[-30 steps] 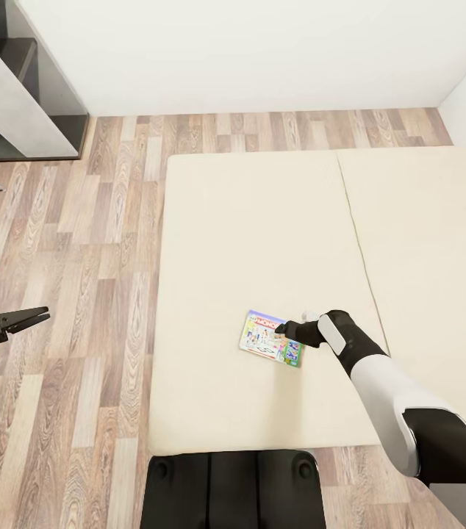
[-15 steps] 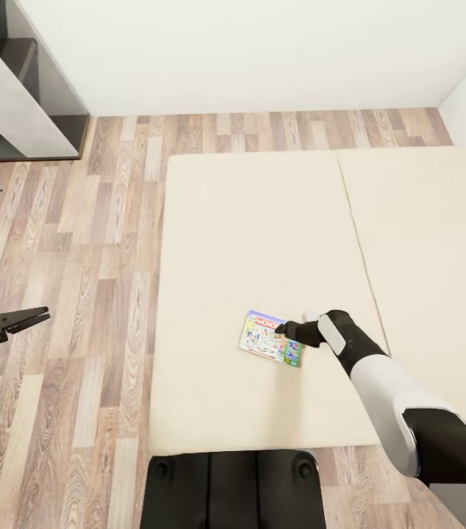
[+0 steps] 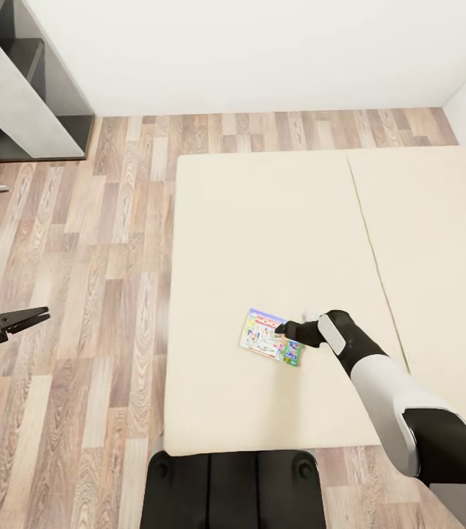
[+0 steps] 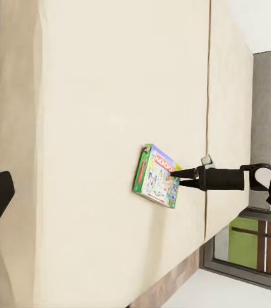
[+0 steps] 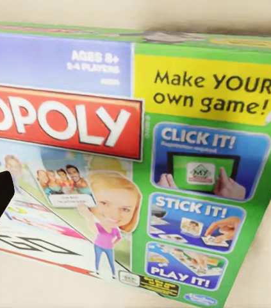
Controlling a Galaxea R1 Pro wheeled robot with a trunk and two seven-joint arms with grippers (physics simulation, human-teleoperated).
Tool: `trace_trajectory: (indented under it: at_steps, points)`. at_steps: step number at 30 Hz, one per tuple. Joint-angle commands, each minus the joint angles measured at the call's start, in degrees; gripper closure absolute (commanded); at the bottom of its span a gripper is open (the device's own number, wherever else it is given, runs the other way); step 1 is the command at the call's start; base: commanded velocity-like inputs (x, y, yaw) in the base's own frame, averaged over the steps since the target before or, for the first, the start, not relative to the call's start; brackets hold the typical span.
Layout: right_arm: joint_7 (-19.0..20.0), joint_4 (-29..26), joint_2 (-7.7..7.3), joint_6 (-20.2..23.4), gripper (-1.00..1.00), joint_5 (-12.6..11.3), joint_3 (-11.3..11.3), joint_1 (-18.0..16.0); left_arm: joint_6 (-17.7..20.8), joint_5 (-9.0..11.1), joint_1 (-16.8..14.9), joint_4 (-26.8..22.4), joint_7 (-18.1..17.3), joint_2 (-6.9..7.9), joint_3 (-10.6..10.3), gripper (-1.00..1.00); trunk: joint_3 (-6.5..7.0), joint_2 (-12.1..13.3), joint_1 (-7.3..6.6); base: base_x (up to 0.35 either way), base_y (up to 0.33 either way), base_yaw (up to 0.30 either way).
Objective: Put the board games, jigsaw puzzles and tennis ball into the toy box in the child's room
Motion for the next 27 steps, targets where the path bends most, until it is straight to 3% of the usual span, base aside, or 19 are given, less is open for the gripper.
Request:
trace_trajectory:
  at_steps: [1,15,27]
  points:
    - [0.1,-0.1,0.01,0.2,-1.0,0.2,0.0,0.0,0.6,-0.1,0.0,0.0,-0.3,0.01,0.0,-1.0,-0.06,-0.1,0.03,0.0,0.08,0.0]
    - [0.1,-0.1,0.05,0.2,-1.0,0.2,0.0,0.0,0.6,-0.1,-0.1,0.0,-0.3,0.01,0.0,-1.0,-0.06,-0.1,0.03,0.0,0.118,0.0]
    - [0.1,-0.1,0.05,0.3,-1.0,0.2,-0.1,0.0,0.6,-0.1,-0.1,0.0,-0.3,0.01,0.0,-1.0,-0.06,-0.1,0.03,0.0,0.023,0.0]
